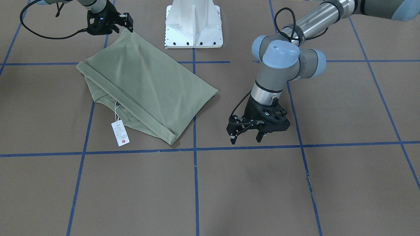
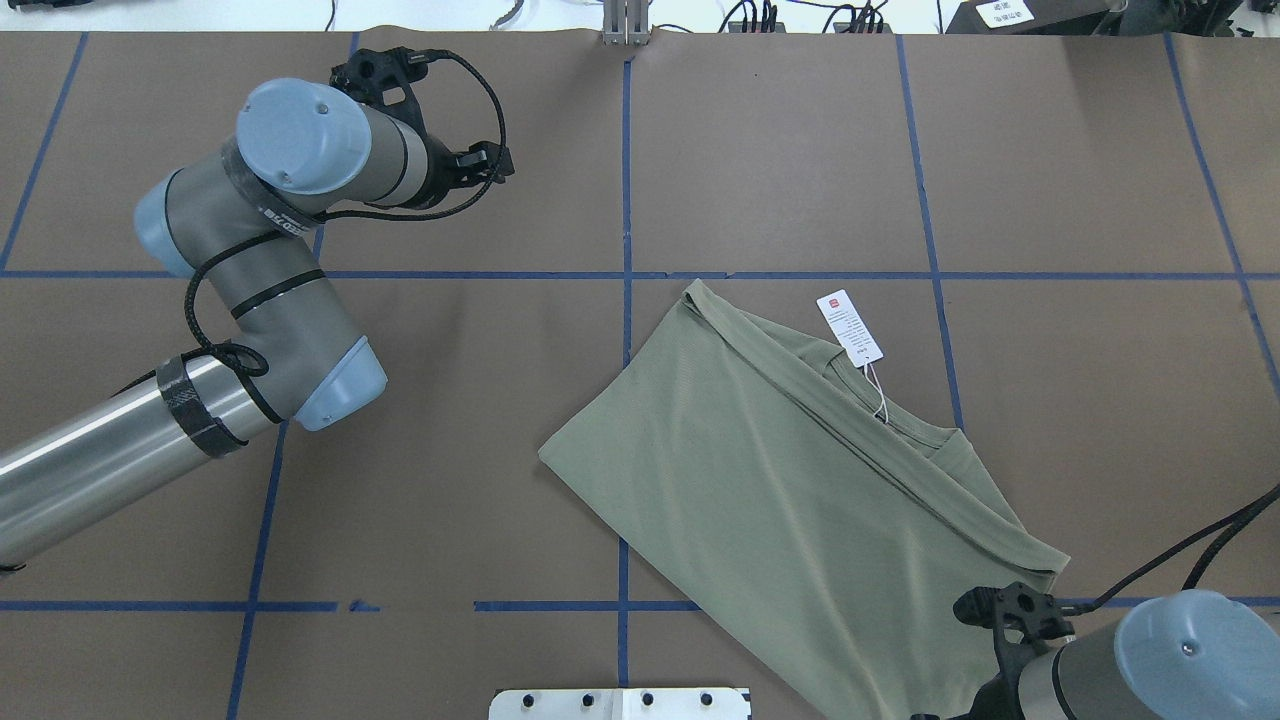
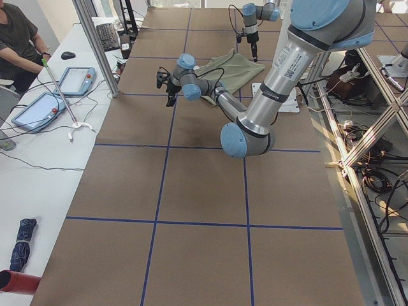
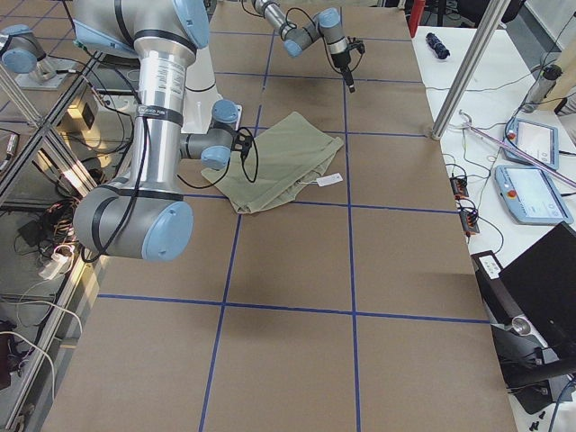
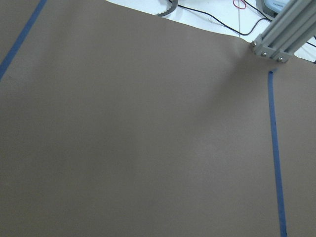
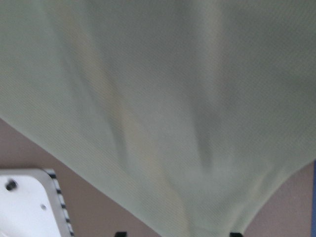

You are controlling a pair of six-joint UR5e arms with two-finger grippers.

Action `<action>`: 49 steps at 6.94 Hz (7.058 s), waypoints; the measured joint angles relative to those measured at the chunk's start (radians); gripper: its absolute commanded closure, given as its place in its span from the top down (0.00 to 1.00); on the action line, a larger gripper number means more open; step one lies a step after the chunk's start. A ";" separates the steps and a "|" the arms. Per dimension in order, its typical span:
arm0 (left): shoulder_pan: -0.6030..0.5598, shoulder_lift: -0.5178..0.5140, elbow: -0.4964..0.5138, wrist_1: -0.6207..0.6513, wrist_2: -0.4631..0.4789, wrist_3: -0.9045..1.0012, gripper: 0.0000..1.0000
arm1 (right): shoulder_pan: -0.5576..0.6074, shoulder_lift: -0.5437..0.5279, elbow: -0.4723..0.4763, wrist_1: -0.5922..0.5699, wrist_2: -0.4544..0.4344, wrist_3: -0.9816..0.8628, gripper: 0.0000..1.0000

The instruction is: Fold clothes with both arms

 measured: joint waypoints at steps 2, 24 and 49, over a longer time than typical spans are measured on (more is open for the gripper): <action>0.112 0.026 -0.070 0.019 -0.016 -0.109 0.99 | 0.162 0.069 0.007 0.001 0.000 -0.004 1.00; 0.041 -0.009 0.015 0.159 0.112 -0.170 0.00 | 0.305 0.132 -0.021 -0.001 -0.001 -0.008 1.00; -0.059 0.078 -0.275 0.186 -0.095 0.254 1.00 | 0.188 0.774 -0.465 -0.710 -0.165 -0.487 1.00</action>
